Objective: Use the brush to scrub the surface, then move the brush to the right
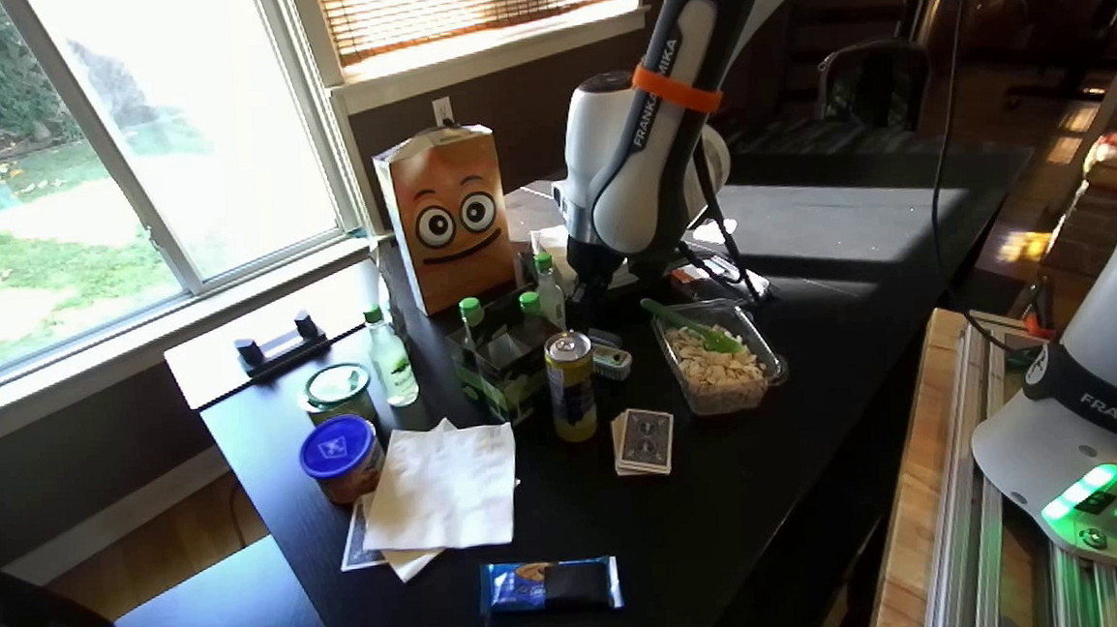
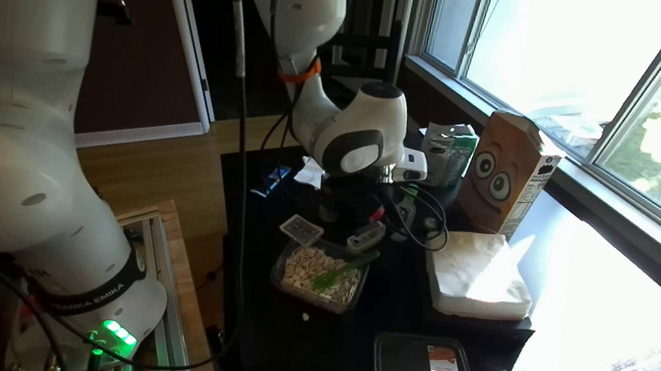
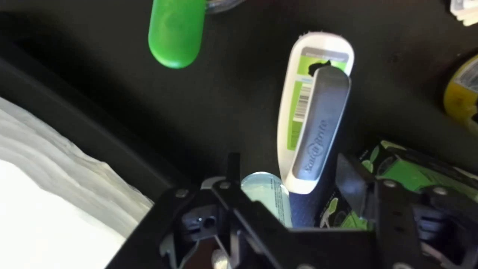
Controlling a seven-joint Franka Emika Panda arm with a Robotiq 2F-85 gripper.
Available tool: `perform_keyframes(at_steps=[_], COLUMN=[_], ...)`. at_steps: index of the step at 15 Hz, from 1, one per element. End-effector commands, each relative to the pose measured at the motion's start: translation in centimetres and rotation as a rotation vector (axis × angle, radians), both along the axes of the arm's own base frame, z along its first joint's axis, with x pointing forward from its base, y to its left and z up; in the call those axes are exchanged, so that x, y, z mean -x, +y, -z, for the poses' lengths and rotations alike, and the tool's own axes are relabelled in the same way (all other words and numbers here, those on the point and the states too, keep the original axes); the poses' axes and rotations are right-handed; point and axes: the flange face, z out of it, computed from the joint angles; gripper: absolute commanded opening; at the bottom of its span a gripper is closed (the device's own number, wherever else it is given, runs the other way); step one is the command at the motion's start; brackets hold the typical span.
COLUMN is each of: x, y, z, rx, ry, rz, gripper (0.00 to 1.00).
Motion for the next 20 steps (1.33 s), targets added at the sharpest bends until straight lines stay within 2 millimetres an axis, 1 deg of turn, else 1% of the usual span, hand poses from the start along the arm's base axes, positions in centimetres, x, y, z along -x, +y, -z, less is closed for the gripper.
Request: perform_keyframes(at_steps=[1, 2, 3, 4, 5, 6, 7, 8, 13, 14, 17, 18, 20], x=[-0.7, -0.7, -0.7, -0.7, -0.7, -0.6, -0.5, -0.5, -0.9, -1.2, -2.0, -2.2, -2.4], y=[0.2, 0.3, 0.3, 0.4, 0.5, 0.6, 0.6, 0.5, 0.1, -0.1, -0.8, -1.0, -1.3], z=[0.9, 1.1, 1.2, 1.2, 1.3, 1.4, 1.5, 1.7, 2.5, 2.8, 3.6, 3.8, 4.3], rx=[-0.006, -0.009, -0.012, -0.015, -0.016, -0.018, -0.025, -0.028, -0.038, -0.042, -0.037, -0.036, -0.032], ry=[0.038, 0.044, 0.049, 0.053, 0.056, 0.067, 0.074, 0.082, 0.100, 0.090, 0.093, 0.095, 0.097], rz=[0.013, 0.014, 0.017, 0.019, 0.022, 0.028, 0.032, 0.043, 0.076, 0.080, 0.107, 0.116, 0.131], gripper=[0.58, 0.46, 0.42, 0.41, 0.36, 0.39, 0.46, 0.63, 0.97, 0.99, 1.00, 0.97, 0.81])
